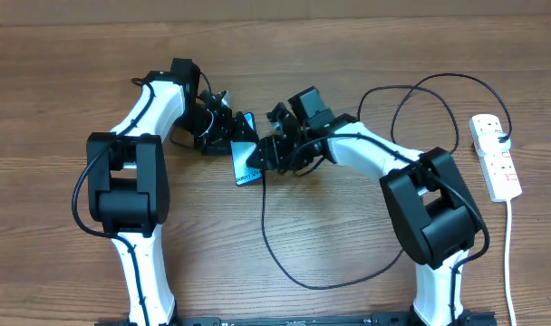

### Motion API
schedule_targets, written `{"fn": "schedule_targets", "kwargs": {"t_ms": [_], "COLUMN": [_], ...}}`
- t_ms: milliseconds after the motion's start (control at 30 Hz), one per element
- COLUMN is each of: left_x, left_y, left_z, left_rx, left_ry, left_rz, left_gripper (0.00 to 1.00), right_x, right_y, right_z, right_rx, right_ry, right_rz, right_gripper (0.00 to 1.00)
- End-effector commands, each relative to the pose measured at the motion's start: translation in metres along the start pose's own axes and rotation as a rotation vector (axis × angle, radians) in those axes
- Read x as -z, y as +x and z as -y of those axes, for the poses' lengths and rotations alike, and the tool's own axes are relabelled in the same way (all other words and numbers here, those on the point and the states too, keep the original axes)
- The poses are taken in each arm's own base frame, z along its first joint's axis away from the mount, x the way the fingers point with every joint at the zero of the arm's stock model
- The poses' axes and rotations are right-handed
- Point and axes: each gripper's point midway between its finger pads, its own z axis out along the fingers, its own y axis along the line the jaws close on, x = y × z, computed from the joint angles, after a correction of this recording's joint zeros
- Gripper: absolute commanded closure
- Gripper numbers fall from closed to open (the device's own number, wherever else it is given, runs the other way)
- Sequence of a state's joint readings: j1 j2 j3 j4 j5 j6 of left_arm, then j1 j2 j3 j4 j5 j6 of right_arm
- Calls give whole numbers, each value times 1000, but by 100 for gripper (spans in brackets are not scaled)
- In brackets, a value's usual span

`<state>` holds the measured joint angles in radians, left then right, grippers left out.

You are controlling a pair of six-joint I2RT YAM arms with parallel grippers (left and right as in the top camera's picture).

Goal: Plug charger to phone and switch on socket

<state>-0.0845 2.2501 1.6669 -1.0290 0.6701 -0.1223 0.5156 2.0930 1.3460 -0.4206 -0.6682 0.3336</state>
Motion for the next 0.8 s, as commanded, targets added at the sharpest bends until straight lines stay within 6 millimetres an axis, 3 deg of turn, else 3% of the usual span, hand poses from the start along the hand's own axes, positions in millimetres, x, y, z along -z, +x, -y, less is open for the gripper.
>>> {"fn": "schedule_targets", "kwargs": {"t_ms": [0,100,533,767], "left_x": [-4,-4,-4,-4], "left_y": [2,2,2,3], "left_z": [3,3,3,3], "left_rx": [-25,-25,-23,-23], "left_ry": [35,35,35,35], "left_rz": [-15,-15,-18,-18], "left_gripper": [27,27,27,27], "right_x": [-13,-18,-21,-29], "right_y": [2,-1,-22,-19], "right_z": [-1,-8,1,-7], "right_rx": [-1,23,-16,14], "right_ry": [36,36,151,158], "right_rz": [12,29,153,158], "right_gripper": [40,41,53,54]}}
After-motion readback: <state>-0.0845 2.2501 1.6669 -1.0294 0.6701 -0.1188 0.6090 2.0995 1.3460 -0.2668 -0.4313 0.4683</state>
